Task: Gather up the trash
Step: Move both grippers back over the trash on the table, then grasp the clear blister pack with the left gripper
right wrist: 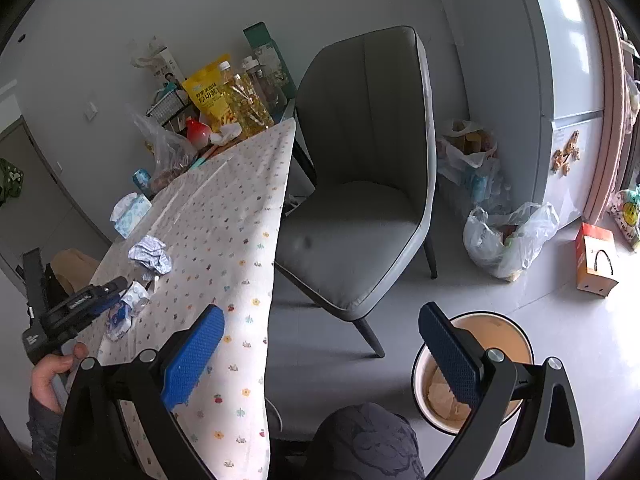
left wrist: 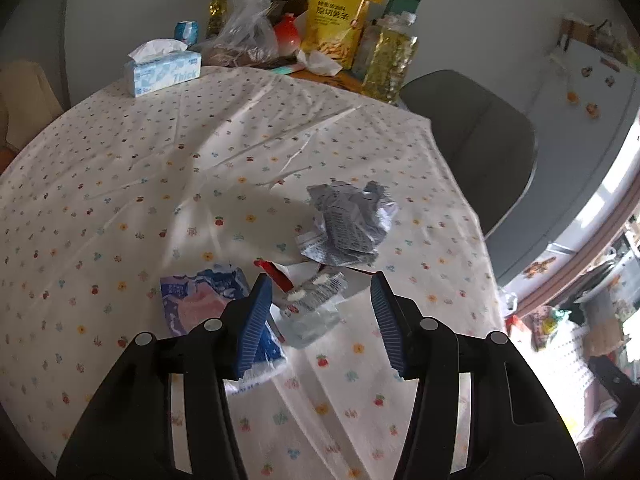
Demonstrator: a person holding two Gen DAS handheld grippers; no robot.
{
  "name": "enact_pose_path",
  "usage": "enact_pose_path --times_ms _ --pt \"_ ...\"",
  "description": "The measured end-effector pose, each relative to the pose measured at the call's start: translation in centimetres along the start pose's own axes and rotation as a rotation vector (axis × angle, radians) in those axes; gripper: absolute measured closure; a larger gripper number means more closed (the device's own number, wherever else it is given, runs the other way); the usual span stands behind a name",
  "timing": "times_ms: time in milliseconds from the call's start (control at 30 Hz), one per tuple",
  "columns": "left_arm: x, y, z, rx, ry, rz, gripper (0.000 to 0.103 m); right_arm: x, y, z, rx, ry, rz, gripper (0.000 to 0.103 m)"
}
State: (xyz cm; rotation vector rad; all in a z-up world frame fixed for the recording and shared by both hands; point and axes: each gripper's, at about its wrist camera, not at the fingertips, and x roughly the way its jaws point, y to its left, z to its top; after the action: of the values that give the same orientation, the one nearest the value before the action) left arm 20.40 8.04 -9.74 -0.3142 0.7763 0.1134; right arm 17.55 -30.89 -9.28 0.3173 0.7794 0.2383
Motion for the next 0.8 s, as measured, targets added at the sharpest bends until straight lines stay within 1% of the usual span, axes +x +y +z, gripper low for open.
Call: enact_pose_path --times_ms 200,233,267,300,333,467,600,800 --pt "1.7 -0.5 0.1 0.01 0.015 0.054 0.052 -0.1 -0.5 0.0 0.008 -0.002 -0.011 0.007" --pt "1.8 -0.6 0.0 0.011 0.015 0.058 0.06 -0.1 -0.8 -0.1 0.017 0.001 -0.014 0.007" --pt "2.0 -0.6 -0.1 0.012 0.017 0.058 0.066 -0.1 -1.0 -0.2 0.022 0.003 -0.016 0.007" --pt "2.0 -0.5 -0.1 0.006 0.02 0.047 0.085 -0.1 -1.2 -0.3 0.027 0.005 -0.021 0.007" --pt "1.9 -0.3 -0.2 -0.003 0.024 0.035 0.094 -0.1 -1.3 -0.4 0.031 0.007 -0.025 0.007" --pt "0.7 -0.3 -0.2 0.0 -0.002 0.007 0.095 0.3 -1.0 -0.4 0.03 0.014 -0.018 0.007" --pt "-1.0 0.3 -0.2 -0.019 -0.033 -0.02 0.095 1.1 0.5 -0.3 0.002 0.023 0.009 0.007" --pt "-3.3 2.3 0.1 -0.057 -0.073 0.002 0.095 2.6 4.6 0.5 -0.057 0.035 0.081 0.007"
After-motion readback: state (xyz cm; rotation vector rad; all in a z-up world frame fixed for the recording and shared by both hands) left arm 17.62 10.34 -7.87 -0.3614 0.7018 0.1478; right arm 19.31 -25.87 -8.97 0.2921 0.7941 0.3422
